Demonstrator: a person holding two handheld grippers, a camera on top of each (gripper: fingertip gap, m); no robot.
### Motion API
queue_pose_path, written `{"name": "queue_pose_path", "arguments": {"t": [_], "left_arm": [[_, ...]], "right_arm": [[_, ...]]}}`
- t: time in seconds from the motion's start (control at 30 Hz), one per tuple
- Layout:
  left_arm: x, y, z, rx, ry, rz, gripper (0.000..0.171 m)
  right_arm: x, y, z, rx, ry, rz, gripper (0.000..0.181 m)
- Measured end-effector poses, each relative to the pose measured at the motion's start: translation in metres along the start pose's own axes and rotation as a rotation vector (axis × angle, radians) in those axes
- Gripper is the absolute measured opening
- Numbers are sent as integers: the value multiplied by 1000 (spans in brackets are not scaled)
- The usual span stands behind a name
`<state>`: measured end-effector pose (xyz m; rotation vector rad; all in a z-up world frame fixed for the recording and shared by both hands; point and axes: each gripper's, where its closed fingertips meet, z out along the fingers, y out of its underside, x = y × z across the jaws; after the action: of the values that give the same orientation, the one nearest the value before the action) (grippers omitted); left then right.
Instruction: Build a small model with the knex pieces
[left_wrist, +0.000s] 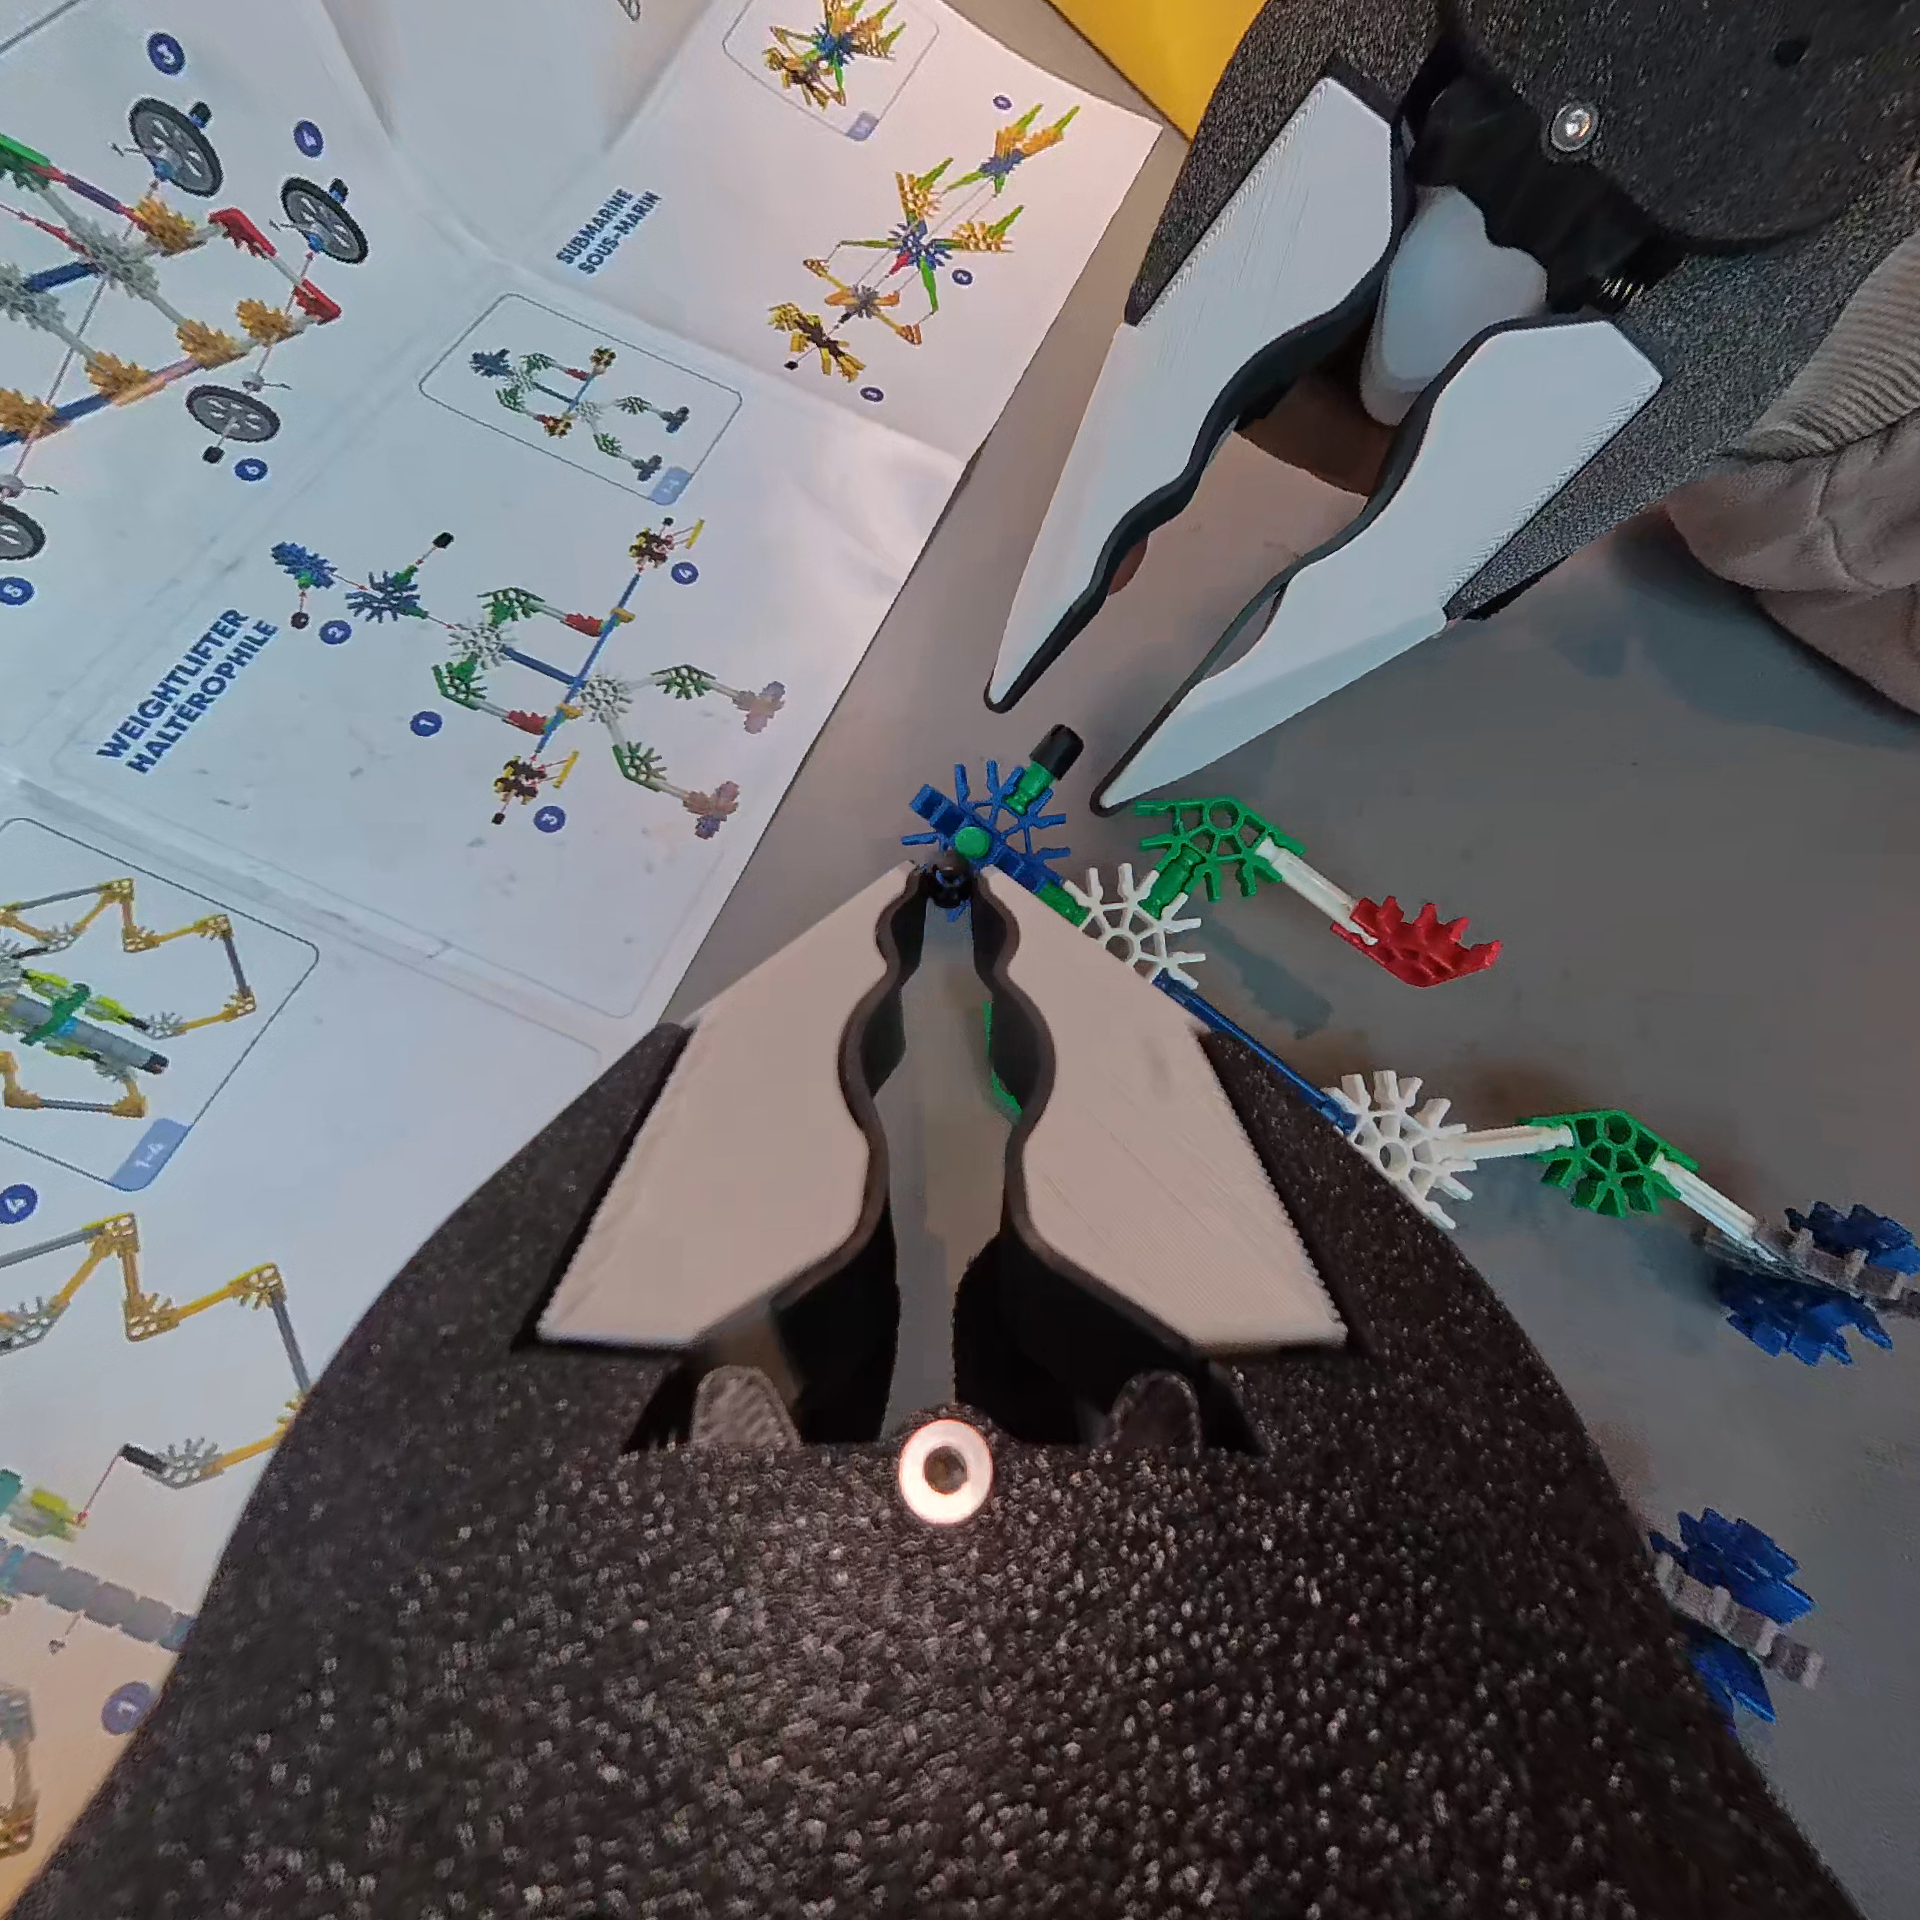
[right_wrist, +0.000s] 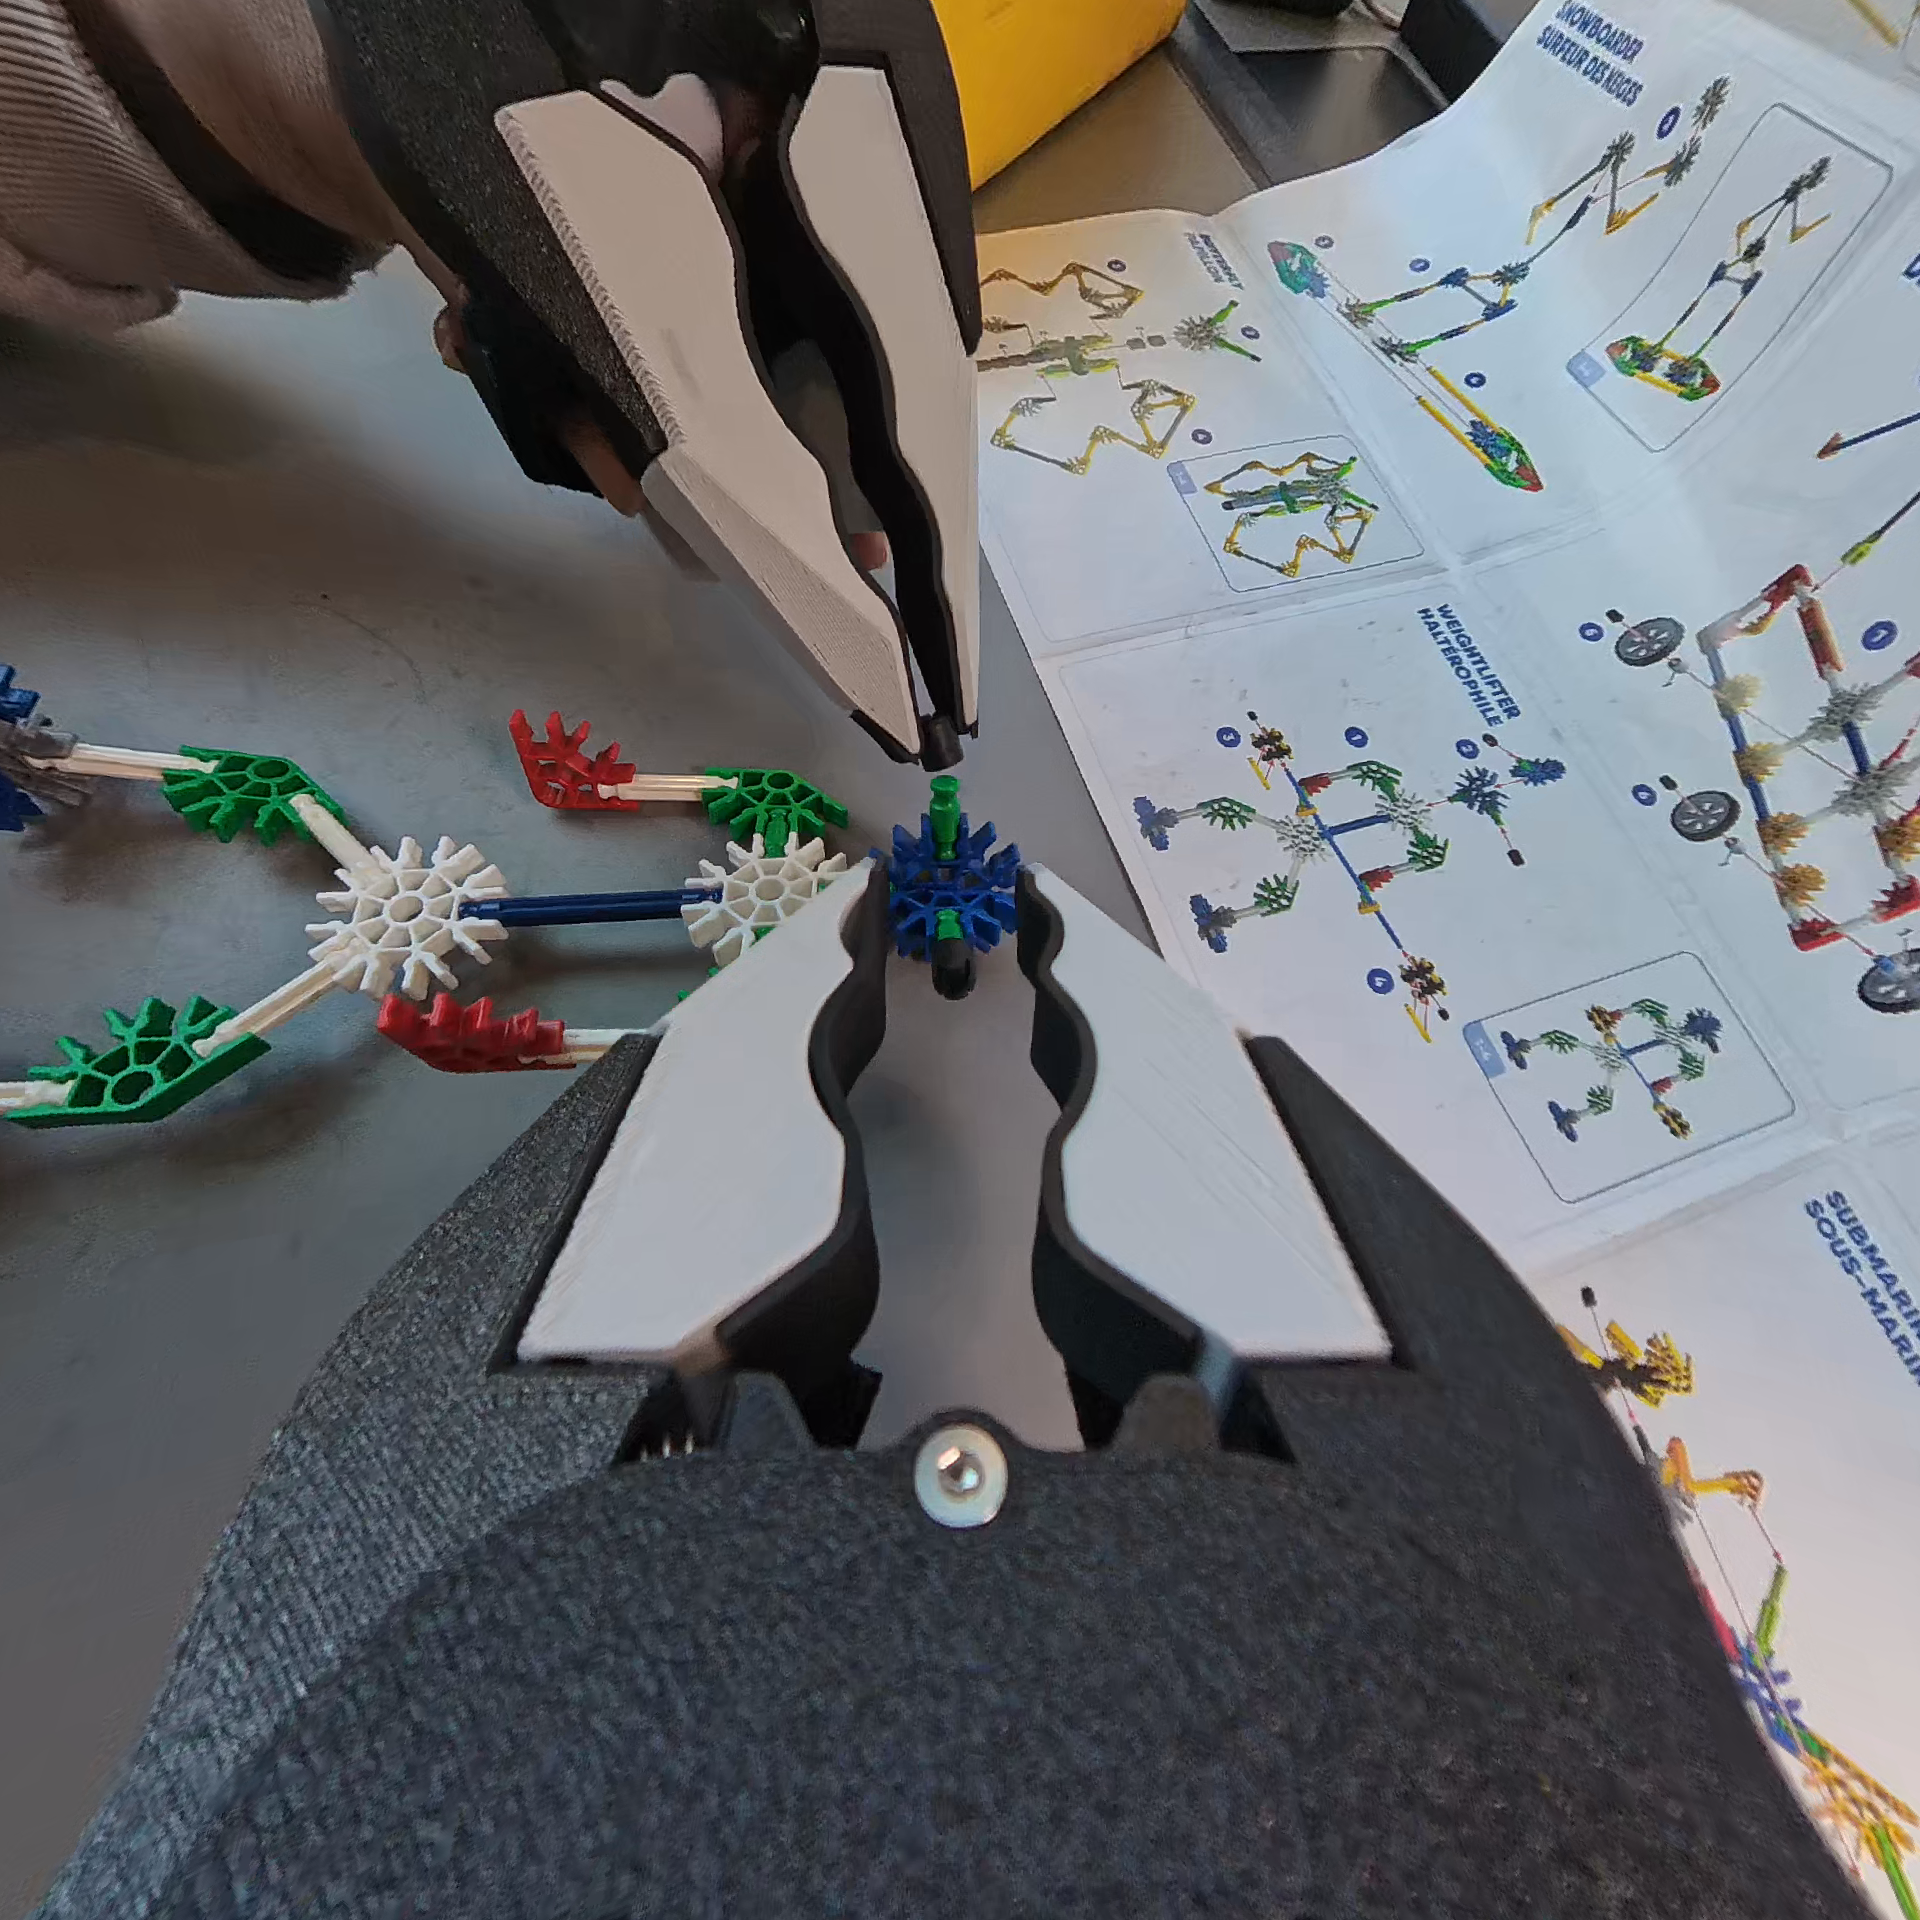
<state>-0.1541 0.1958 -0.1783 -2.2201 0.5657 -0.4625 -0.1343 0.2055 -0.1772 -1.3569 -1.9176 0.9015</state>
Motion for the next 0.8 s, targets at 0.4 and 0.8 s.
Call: {"name": "queue_pose_path", "arguments": {"t": [0.4,0.8], "left_arm": [[5,-4,3,-52,81,42,6],[7,-2,8,-137,126,93,7]], "right_arm": [[-5,-3,18,19,-9,-24,10],[-2,3,20,-12,-8,-46,27]]}}
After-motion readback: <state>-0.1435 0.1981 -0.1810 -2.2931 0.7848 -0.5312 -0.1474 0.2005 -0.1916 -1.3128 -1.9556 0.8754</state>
